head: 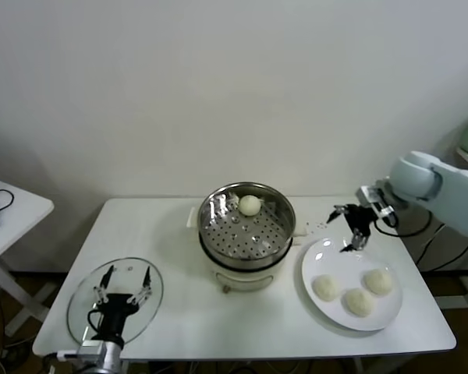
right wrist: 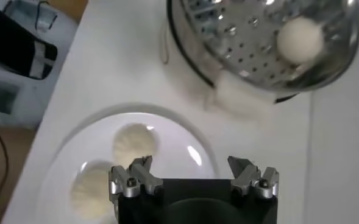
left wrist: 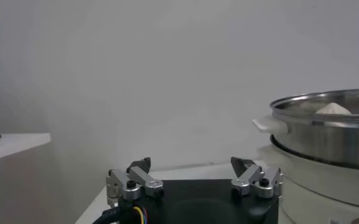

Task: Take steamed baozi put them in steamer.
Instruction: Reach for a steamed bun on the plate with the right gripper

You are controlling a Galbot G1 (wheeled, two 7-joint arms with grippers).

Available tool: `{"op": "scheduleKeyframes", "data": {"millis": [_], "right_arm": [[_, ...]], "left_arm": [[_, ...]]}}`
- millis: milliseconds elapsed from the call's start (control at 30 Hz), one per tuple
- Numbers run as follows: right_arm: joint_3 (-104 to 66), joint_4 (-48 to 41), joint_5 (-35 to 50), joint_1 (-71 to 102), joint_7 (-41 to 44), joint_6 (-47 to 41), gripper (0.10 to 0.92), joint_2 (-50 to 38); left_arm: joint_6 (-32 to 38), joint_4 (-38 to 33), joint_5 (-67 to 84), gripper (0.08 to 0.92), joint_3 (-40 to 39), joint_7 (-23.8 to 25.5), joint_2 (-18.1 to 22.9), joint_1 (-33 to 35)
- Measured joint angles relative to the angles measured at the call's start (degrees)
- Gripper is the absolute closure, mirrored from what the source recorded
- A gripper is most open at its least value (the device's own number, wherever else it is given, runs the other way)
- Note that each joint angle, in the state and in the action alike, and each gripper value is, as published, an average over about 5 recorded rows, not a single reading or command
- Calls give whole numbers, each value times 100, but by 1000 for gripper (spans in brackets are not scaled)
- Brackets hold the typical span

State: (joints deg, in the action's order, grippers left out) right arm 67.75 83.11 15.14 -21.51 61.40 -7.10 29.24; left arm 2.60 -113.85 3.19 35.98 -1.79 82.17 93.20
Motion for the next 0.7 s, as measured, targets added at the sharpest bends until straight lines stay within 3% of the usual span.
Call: {"op": "scheduleKeyframes", "data": {"millis": [700], "right_arm": [[-554,-224,-383,1575,-396,-405,203,214]], "left_arm": [[29,74,30,177,25,-69,9,30]]}}
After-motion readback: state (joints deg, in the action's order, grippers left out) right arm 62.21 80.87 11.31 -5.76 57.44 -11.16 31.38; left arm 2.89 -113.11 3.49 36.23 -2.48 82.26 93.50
